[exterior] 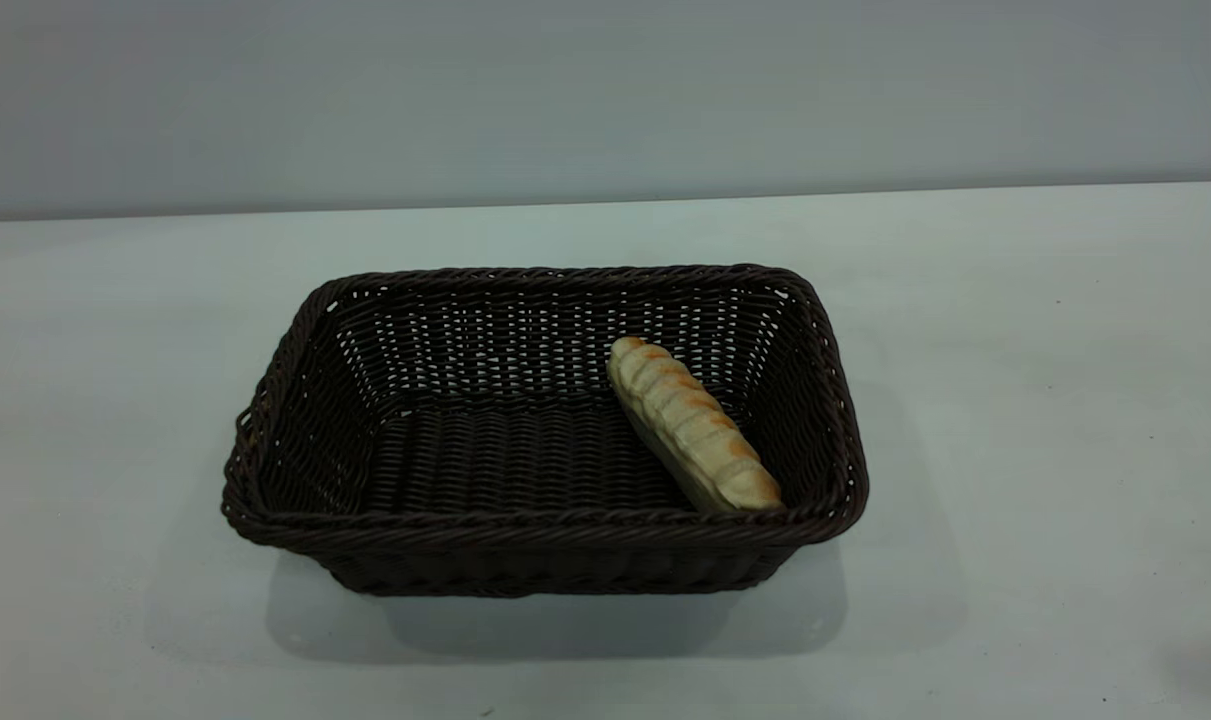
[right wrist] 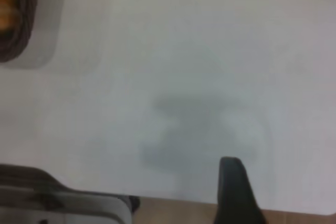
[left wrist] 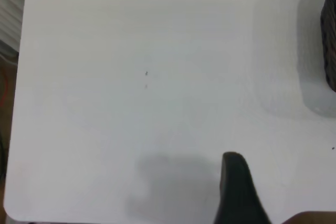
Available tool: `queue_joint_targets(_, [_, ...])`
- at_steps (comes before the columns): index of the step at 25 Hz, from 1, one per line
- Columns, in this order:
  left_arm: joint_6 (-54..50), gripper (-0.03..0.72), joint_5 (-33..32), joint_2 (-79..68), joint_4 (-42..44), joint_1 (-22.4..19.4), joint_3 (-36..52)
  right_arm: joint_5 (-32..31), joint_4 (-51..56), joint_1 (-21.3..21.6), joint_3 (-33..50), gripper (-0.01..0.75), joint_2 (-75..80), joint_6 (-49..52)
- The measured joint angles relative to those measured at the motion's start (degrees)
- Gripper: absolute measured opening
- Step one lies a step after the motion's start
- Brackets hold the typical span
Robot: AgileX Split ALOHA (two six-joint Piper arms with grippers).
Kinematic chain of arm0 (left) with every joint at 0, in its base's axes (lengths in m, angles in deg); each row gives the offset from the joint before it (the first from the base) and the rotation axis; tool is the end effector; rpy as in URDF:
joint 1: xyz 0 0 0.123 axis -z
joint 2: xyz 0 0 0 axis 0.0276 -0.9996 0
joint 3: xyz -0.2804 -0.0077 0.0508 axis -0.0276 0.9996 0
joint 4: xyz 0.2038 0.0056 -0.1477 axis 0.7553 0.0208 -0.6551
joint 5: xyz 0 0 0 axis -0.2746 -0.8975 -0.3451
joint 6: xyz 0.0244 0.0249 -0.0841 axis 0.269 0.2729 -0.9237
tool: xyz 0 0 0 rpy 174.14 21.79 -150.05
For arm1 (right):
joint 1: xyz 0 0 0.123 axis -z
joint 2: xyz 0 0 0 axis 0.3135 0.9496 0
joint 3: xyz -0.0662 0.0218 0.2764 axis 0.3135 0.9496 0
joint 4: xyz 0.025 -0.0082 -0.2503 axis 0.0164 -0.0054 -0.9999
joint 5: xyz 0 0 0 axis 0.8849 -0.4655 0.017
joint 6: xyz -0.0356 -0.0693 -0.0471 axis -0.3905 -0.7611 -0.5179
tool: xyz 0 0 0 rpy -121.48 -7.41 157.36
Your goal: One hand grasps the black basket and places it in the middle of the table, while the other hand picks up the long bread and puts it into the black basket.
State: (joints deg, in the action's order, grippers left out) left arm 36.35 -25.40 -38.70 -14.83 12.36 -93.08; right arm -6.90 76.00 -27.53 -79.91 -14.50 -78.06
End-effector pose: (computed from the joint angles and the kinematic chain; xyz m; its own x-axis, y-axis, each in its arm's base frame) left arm 0.1139 -0.0043 0.3524 -0.7187 0.0065 -0.6953 -0.0357 0.9983 0.0462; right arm 0.1547 0.0186 0.3396 -0.8587 -0.1352 -0.4943 -0.1213 0.9908 -0.0602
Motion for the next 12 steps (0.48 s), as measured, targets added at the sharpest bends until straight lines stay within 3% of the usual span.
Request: queue_joint_targets(12, [-0.5,0.521,-1.9,26.5,0.1,0.0,9.6,-0.6,-0.7,0.0,17.2,0.438,-32.0,-2.1])
